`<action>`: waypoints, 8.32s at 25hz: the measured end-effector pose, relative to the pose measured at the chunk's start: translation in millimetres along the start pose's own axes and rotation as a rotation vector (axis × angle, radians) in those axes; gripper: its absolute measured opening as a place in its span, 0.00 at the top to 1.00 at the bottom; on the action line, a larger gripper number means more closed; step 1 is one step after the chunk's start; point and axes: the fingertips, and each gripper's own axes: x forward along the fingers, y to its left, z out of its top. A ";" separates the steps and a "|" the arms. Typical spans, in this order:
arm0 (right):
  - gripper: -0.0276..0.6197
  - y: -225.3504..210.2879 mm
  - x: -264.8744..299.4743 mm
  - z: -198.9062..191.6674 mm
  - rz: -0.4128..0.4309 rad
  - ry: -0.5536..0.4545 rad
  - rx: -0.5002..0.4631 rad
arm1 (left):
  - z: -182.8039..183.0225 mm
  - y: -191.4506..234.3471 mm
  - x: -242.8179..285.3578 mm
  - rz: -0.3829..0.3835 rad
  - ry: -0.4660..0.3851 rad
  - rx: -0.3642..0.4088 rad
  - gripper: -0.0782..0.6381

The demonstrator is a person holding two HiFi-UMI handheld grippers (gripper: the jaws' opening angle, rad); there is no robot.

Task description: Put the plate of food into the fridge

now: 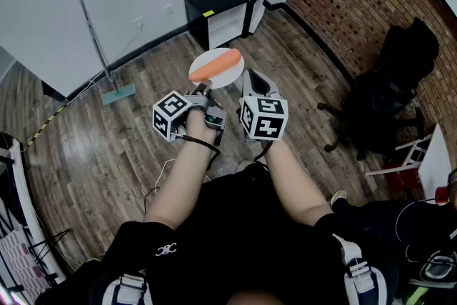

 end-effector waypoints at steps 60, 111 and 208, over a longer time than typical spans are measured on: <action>0.94 -230.9 286.1 30.2 0.085 0.060 0.046 | 8.0 -21.4 358.8 0.082 -0.008 -0.090 0.84; 0.94 -345.1 648.5 69.1 -0.028 0.238 0.044 | 171.8 -35.6 720.5 0.115 0.076 -0.142 0.84; 0.94 -382.0 991.7 -424.3 0.620 0.143 -0.108 | 346.9 669.6 1091.4 0.481 -0.360 0.313 0.60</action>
